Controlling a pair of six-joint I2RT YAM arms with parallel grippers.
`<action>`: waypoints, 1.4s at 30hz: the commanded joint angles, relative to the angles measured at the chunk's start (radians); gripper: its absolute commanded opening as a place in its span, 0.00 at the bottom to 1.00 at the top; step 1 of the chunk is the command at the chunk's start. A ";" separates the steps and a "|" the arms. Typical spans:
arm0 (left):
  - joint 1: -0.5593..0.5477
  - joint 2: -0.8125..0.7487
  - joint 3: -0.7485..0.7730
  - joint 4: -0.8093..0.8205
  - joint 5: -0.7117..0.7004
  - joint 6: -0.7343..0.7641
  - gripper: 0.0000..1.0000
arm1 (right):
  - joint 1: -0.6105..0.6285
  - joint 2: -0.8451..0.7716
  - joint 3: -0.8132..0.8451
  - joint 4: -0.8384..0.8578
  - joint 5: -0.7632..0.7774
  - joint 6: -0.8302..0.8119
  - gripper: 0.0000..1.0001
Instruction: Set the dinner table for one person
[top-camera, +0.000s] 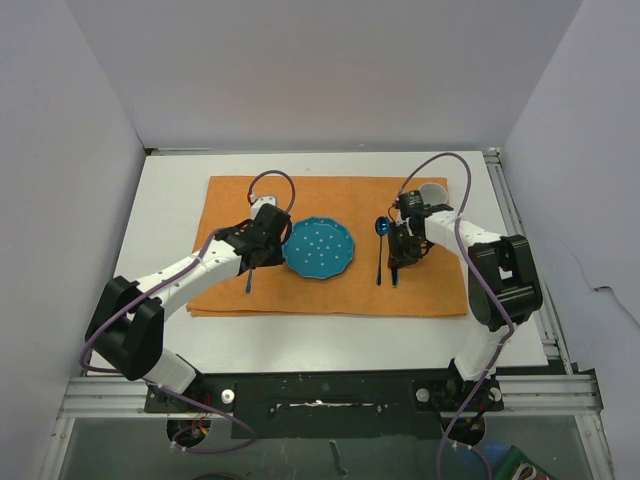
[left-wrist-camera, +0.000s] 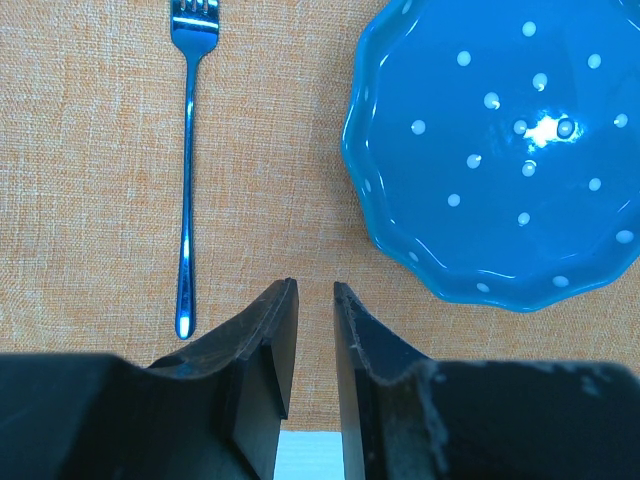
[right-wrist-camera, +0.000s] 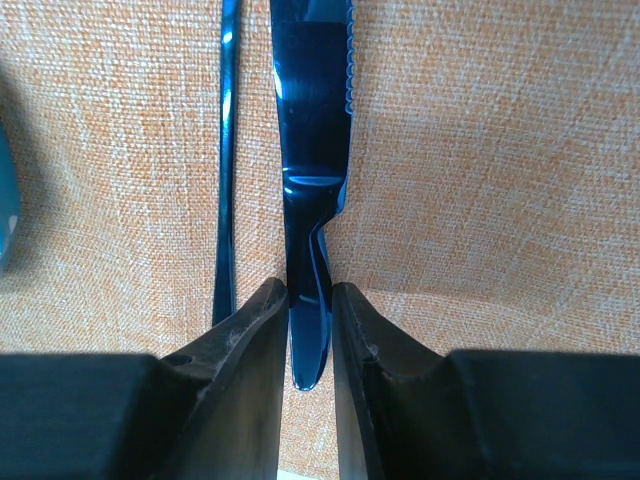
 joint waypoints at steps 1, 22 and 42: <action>-0.002 -0.018 0.033 0.040 -0.001 0.010 0.22 | -0.006 -0.046 -0.007 0.015 -0.011 0.005 0.13; -0.003 -0.014 0.030 0.038 -0.003 0.013 0.22 | 0.035 -0.084 0.028 0.032 -0.044 0.011 0.55; -0.002 -0.028 0.034 0.021 -0.003 0.018 0.22 | -0.023 0.109 0.222 -0.041 0.036 -0.064 0.00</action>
